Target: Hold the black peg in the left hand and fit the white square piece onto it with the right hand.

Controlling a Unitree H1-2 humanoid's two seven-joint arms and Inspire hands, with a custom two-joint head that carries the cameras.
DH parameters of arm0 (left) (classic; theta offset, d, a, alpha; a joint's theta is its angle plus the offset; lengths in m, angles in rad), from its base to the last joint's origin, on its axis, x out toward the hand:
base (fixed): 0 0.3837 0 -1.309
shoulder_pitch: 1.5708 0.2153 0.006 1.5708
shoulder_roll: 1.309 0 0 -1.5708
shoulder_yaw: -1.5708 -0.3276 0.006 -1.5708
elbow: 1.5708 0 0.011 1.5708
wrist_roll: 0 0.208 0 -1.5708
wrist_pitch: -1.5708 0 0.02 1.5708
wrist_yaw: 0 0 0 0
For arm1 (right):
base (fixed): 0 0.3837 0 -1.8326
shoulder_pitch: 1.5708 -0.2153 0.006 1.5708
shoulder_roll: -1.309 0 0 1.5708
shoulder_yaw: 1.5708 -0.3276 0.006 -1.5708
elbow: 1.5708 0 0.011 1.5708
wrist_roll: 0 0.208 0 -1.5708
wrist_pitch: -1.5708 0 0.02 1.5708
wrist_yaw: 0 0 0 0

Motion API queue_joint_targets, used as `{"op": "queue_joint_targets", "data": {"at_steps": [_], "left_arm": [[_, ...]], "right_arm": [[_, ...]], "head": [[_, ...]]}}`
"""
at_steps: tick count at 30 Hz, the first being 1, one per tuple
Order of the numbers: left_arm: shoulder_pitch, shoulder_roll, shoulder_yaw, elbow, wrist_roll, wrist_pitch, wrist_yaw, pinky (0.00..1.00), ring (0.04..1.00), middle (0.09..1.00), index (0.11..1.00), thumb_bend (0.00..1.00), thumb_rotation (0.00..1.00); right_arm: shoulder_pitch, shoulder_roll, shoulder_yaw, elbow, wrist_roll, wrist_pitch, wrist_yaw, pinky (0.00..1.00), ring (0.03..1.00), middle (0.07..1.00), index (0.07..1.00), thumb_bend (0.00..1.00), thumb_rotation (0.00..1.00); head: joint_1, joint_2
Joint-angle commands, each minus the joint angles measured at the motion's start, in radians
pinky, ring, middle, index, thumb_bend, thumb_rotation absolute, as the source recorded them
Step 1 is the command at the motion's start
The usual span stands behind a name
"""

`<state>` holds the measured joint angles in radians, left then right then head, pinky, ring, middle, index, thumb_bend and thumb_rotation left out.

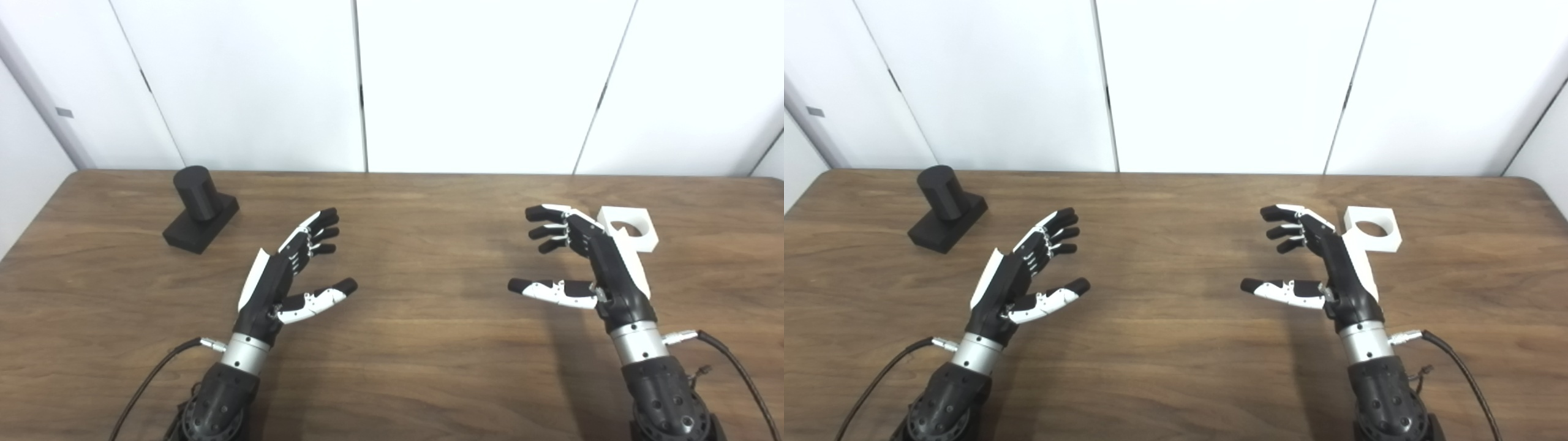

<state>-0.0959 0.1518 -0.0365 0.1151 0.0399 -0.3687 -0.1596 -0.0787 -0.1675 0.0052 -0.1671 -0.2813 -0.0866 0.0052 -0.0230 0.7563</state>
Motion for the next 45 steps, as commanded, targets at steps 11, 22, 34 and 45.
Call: {"op": "queue_joint_targets", "data": {"at_steps": [11,22,34,45], "left_arm": [[-0.032,-0.015,-0.01,-0.016,0.005,-0.02,0.011,0.71,0.816,0.852,0.853,0.67,0.21],[-0.028,-0.055,-0.041,-0.014,0.077,-0.013,0.035,0.67,0.787,0.816,0.805,0.66,0.22],[-0.03,-0.062,-0.039,-0.009,0.107,-0.009,0.069,0.5,0.701,0.777,0.77,0.67,0.2],[-0.052,-0.013,0.003,-0.126,0.371,0.106,0.169,0.59,0.712,0.761,0.741,0.65,0.2]], "right_arm": [[-0.023,-0.021,-0.007,0.0,0.014,-0.043,-0.003,0.53,0.652,0.737,0.723,0.72,0.07],[0.005,-0.049,-0.028,-0.027,0.097,-0.017,0.028,0.58,0.695,0.763,0.739,0.68,0.0],[0.019,-0.04,-0.027,-0.094,0.078,0.077,0.038,0.61,0.717,0.782,0.761,0.67,0.0],[0.014,-0.035,-0.028,-0.091,0.081,0.076,0.038,0.58,0.696,0.772,0.741,0.69,0.0]], "head": [[0.157,-0.032],[0.303,-0.093],[0.307,-0.107],[0.314,-0.116]]}}
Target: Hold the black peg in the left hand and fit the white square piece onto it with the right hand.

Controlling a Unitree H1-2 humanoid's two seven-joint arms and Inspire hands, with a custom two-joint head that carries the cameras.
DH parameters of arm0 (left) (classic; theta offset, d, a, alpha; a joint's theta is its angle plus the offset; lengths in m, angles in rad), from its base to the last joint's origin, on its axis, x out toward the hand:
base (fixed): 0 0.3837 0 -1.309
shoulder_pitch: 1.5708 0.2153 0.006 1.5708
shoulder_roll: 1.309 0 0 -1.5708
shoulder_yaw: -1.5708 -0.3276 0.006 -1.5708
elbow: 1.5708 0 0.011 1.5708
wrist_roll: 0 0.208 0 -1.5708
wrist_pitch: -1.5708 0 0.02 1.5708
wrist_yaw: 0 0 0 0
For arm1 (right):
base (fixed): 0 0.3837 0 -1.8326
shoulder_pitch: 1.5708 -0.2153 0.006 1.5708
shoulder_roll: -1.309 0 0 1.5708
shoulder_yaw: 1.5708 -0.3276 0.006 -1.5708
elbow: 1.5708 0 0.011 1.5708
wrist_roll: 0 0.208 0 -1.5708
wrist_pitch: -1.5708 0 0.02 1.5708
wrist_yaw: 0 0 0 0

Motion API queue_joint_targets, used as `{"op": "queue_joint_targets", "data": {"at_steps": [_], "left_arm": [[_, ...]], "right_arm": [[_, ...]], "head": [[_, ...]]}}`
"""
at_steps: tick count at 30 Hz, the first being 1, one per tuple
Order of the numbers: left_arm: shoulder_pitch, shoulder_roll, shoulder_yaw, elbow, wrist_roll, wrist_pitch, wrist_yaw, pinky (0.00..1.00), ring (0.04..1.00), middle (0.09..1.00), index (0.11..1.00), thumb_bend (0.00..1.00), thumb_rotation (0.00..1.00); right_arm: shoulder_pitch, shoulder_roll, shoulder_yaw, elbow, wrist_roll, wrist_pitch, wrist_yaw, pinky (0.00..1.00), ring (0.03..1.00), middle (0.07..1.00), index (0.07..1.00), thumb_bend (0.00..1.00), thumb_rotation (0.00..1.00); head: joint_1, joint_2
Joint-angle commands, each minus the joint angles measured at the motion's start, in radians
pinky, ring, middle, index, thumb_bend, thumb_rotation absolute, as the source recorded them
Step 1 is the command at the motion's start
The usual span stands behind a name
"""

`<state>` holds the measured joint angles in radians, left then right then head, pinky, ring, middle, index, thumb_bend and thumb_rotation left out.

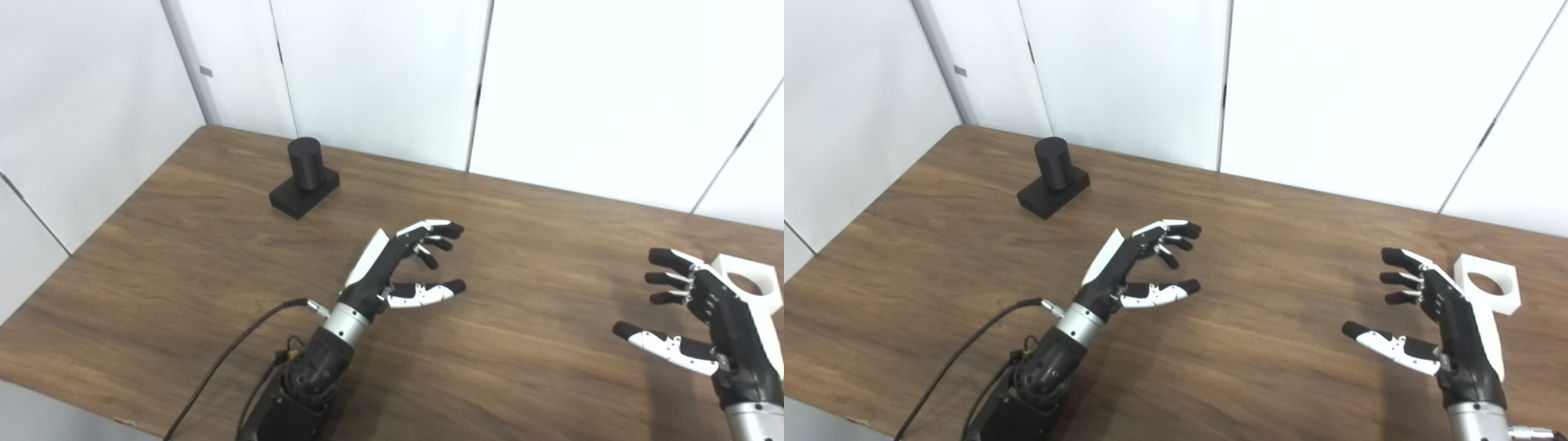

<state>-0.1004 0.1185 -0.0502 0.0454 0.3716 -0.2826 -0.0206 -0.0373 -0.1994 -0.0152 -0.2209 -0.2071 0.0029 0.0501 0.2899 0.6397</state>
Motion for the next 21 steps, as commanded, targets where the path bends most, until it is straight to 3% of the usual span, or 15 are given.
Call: {"op": "queue_joint_targets", "data": {"at_steps": [1,5,8,13,19,21], "left_arm": [[-0.051,0.03,0.023,-0.079,0.061,0.051,0.028,0.6,0.715,0.761,0.744,0.65,0.2],[-0.068,0.074,0.042,-0.144,0.098,0.158,0.007,0.66,0.754,0.783,0.759,0.66,0.17],[-0.091,0.111,0.059,-0.165,0.096,0.217,-0.007,0.58,0.742,0.791,0.761,0.68,0.18],[-0.128,0.159,0.068,-0.171,0.124,0.27,-0.001,0.55,0.711,0.787,0.751,0.69,0.21],[-0.182,0.215,0.079,-0.178,0.171,0.329,0.002,0.63,0.75,0.79,0.773,0.7,0.26],[-0.2,0.223,0.087,-0.185,0.184,0.36,0.007,0.65,0.786,0.819,0.787,0.69,0.22]], "right_arm": [[-0.028,-0.004,-0.008,-0.038,0.005,-0.013,-0.007,0.58,0.692,0.769,0.739,0.69,0.0],[-0.028,-0.006,-0.008,-0.039,0.01,-0.011,-0.002,0.56,0.686,0.77,0.734,0.68,0.0],[-0.029,-0.005,-0.009,-0.036,0.022,-0.011,0.002,0.56,0.685,0.77,0.732,0.67,0.0],[-0.029,-0.008,-0.011,-0.03,0.027,-0.015,0.004,0.56,0.685,0.767,0.736,0.67,0.0],[-0.024,-0.007,-0.011,-0.048,0.033,0.007,0.006,0.59,0.702,0.773,0.745,0.66,0.0],[-0.023,-0.01,-0.011,-0.049,0.035,0.006,0.009,0.6,0.707,0.777,0.747,0.65,0.0]], "head": [[0.004,-0.001],[0.006,-0.003],[0.009,-0.003],[0.008,-0.004],[0.008,-0.005],[0.008,-0.005]]}}
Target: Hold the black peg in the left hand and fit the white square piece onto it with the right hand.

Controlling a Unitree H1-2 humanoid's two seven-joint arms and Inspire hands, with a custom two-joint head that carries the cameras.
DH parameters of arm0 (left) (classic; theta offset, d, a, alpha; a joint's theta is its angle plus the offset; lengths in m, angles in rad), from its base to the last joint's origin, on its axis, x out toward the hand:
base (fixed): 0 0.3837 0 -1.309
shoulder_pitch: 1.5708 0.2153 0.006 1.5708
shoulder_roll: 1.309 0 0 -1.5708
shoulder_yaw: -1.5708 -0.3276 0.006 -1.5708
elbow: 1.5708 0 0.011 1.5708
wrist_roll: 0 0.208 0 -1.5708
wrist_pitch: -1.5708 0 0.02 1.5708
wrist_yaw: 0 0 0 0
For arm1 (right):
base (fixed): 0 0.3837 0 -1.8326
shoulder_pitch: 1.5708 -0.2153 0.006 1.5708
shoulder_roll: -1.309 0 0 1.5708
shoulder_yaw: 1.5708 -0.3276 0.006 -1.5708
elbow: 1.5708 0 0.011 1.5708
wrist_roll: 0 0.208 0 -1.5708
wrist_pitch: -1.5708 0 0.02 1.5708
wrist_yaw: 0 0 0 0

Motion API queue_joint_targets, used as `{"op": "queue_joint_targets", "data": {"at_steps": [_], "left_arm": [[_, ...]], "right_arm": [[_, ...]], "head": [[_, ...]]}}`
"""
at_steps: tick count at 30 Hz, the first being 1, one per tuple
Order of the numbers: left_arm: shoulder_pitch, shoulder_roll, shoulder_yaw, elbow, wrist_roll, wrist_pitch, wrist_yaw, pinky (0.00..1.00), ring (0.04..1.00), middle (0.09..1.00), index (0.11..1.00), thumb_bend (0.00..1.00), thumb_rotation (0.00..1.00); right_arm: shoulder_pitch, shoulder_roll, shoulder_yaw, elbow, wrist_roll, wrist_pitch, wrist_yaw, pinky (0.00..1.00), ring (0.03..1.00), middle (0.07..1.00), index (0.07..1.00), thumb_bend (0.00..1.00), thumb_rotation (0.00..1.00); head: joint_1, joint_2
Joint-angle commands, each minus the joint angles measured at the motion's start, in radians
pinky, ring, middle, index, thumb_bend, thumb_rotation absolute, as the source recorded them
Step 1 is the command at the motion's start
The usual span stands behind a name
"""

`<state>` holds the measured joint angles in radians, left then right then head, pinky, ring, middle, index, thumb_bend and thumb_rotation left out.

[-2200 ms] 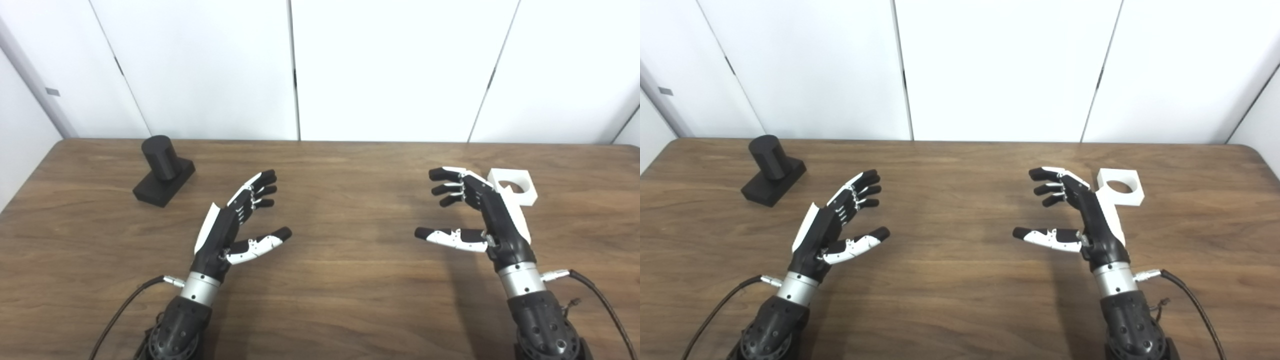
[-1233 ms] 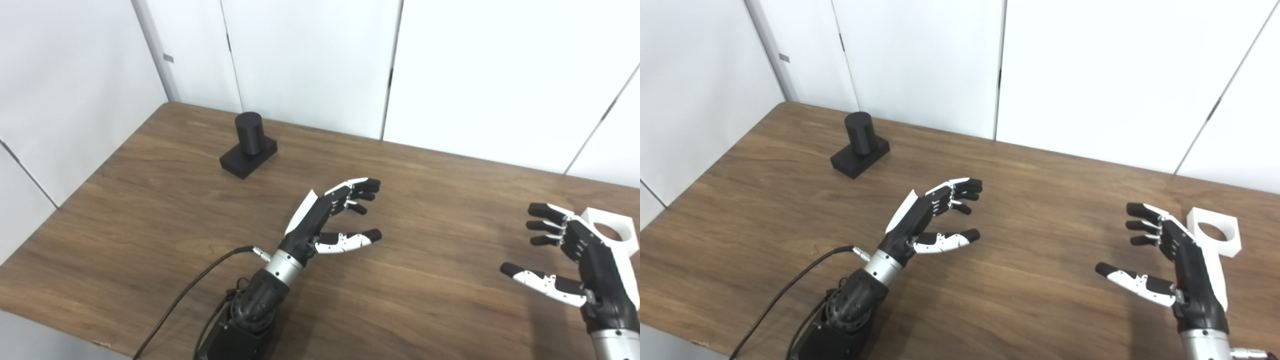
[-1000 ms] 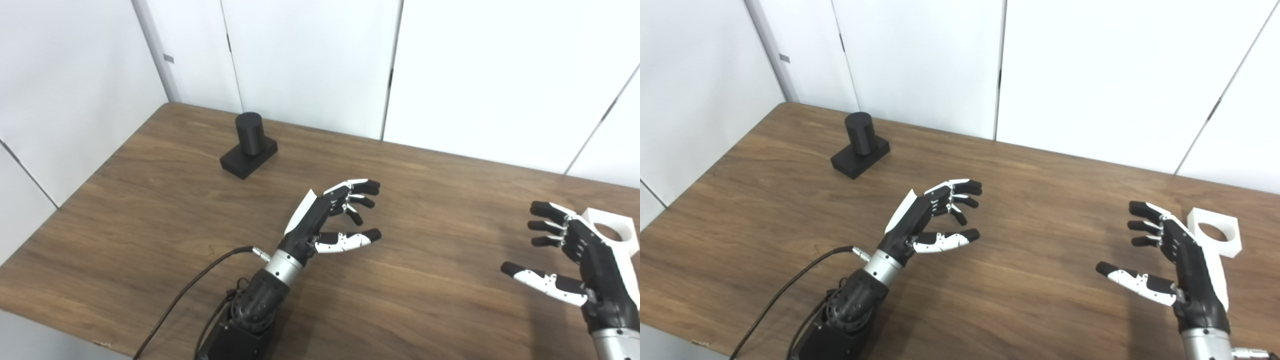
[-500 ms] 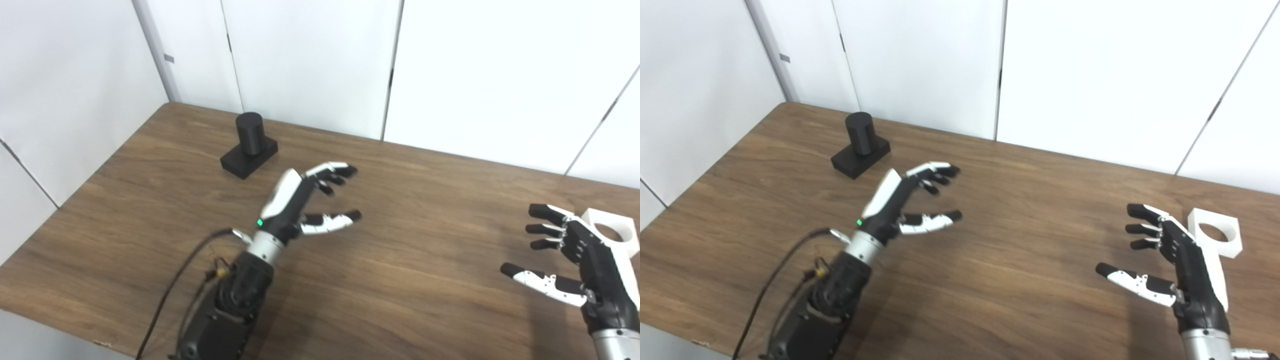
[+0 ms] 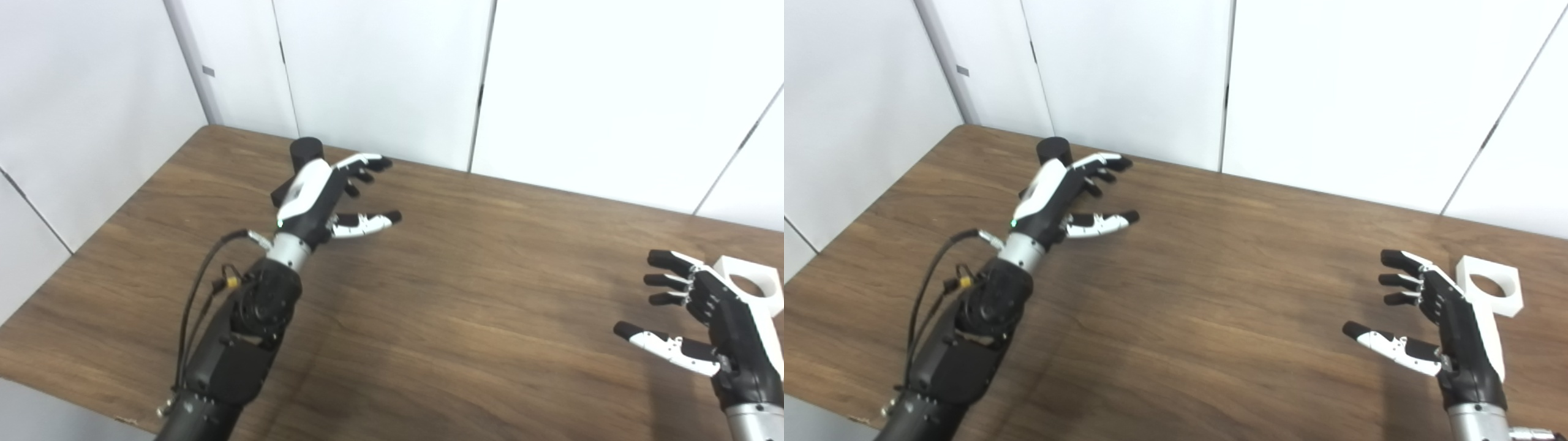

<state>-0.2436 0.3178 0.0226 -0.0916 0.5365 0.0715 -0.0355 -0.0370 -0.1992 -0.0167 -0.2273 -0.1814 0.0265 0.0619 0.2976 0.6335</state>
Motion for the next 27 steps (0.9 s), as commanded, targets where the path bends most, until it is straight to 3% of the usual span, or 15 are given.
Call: {"op": "queue_joint_targets", "data": {"at_steps": [1,7,18,27], "left_arm": [[-0.068,0.025,0.021,-0.052,0.029,0.024,0.03,0.65,0.791,0.824,0.79,0.69,0.21],[-0.118,0.03,0.052,-0.068,0.066,0.096,0.065,0.59,0.78,0.806,0.78,0.71,0.2],[-0.192,0.128,0.058,0.019,0.107,0.095,0.105,0.74,0.878,0.858,0.801,0.7,0.23],[-0.22,0.179,0.026,0.077,0.193,0.133,0.105,0.75,0.883,0.876,0.815,0.74,0.3]], "right_arm": [[-0.022,-0.011,-0.01,-0.045,0.015,-0.015,0.001,0.6,0.707,0.778,0.746,0.65,0.0],[-0.022,-0.013,-0.01,-0.043,0.012,-0.026,0.001,0.59,0.683,0.772,0.733,0.66,0.0],[-0.02,-0.011,-0.013,-0.052,0.025,-0.006,0.008,0.6,0.677,0.77,0.735,0.65,0.0],[-0.016,-0.019,-0.013,-0.062,0.023,0.002,0.014,0.61,0.683,0.776,0.745,0.65,0.0]], "head": [[-0.001,0.004],[0.002,0.005],[0.004,0.007],[0.004,0.01]]}}
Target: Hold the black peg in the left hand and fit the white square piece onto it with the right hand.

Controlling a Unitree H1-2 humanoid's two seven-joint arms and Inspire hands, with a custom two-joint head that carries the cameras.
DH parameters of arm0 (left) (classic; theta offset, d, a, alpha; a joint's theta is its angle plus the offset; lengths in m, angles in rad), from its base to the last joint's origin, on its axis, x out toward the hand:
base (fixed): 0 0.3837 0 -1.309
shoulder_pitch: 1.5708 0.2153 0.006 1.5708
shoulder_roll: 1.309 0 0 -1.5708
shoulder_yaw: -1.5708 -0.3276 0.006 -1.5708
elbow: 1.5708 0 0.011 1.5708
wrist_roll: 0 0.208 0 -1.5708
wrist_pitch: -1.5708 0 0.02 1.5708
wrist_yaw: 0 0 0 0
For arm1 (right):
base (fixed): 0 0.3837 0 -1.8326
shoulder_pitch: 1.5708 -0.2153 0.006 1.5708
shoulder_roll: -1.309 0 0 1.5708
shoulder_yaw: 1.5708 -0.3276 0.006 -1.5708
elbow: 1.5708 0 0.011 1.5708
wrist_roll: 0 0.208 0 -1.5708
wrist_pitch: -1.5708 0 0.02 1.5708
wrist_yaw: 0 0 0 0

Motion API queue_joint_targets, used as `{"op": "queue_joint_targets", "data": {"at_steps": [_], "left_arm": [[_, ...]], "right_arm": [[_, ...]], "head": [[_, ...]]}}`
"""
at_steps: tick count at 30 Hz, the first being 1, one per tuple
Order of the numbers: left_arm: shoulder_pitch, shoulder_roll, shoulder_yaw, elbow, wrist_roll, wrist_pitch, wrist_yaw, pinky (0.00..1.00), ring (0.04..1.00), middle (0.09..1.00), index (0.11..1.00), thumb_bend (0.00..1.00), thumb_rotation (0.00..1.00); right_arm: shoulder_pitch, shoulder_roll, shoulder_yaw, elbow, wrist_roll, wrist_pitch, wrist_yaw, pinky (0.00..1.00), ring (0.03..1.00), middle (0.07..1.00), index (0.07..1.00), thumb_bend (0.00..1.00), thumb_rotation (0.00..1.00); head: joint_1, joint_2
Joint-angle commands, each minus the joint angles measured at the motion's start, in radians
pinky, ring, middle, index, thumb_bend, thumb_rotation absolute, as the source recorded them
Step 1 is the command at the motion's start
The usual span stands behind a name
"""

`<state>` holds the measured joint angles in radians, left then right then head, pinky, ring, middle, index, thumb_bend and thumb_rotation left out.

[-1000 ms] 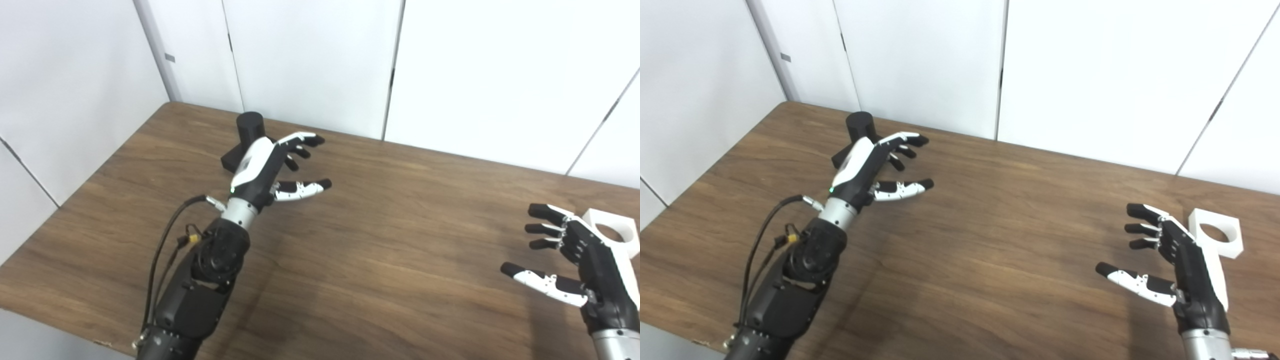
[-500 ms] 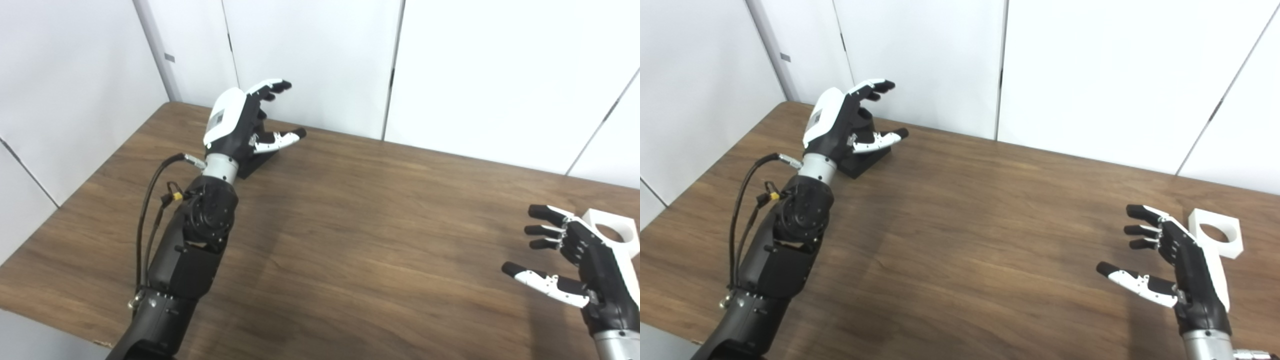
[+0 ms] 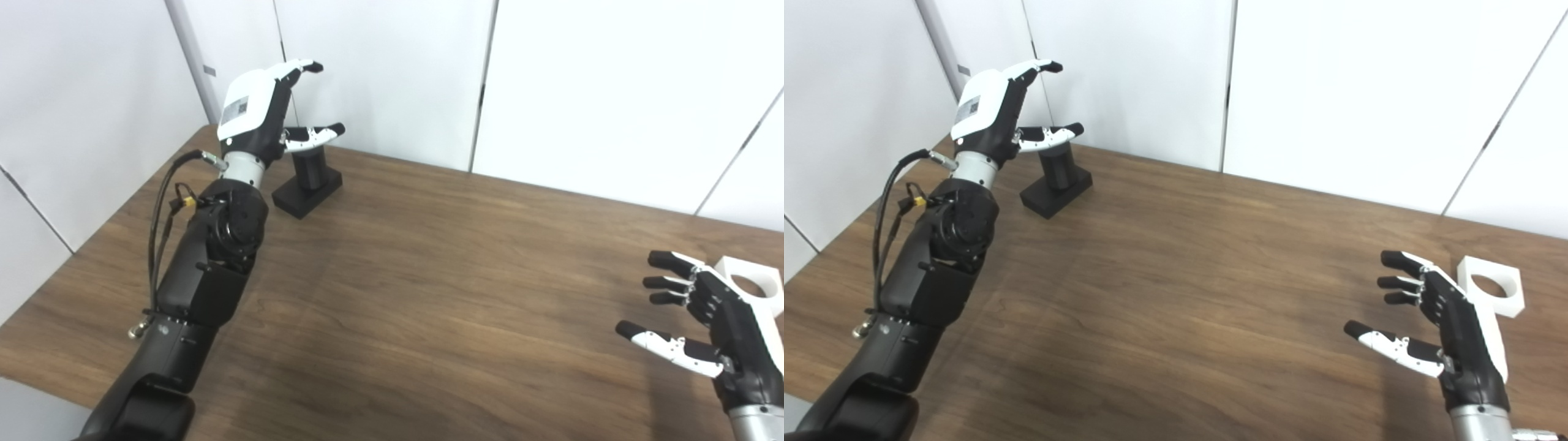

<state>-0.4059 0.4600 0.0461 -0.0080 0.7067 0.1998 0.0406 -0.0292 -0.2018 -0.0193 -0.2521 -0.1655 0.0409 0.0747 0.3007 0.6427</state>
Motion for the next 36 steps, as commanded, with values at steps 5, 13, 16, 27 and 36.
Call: {"op": "queue_joint_targets", "data": {"at_steps": [5,13,16,27,36], "left_arm": [[-0.064,0.038,-0.009,0.014,0.063,0.034,0.038,0.72,0.881,0.888,0.824,0.76,0.32],[-0.075,0.047,-0.031,0.042,0.116,0.127,0.005,0.77,0.923,0.92,0.834,0.82,0.42],[-0.078,0.048,-0.038,0.059,0.12,0.158,0.002,0.8,0.96,0.947,0.838,0.85,0.43],[-0.088,0.055,-0.075,0.106,0.139,0.252,-0.013,0.85,0.997,0.983,0.848,0.88,0.53],[-0.08,0.05,-0.077,0.134,0.138,0.268,-0.027,0.85,0.996,0.982,0.836,0.88,0.53]], "right_arm": [[-0.026,-0.014,-0.014,-0.039,0.012,-0.005,0.001,0.61,0.683,0.779,0.745,0.64,0.0],[-0.026,-0.016,-0.014,-0.035,0.012,-0.017,0.0,0.61,0.678,0.78,0.744,0.63,0.0],[-0.025,-0.014,-0.014,-0.038,0.008,-0.014,-0.002,0.61,0.675,0.775,0.741,0.63,0.0],[-0.021,-0.016,-0.014,-0.048,0.0,-0.004,0.0,0.61,0.678,0.777,0.744,0.63,0.0],[-0.024,-0.016,-0.015,-0.042,0.009,-0.014,-0.003,0.59,0.67,0.778,0.733,0.63,0.0]], "head": [[0.001,-0.001],[0.001,-0.001],[0.001,-0.001],[-0.002,0.004],[-0.001,0.006]]}}
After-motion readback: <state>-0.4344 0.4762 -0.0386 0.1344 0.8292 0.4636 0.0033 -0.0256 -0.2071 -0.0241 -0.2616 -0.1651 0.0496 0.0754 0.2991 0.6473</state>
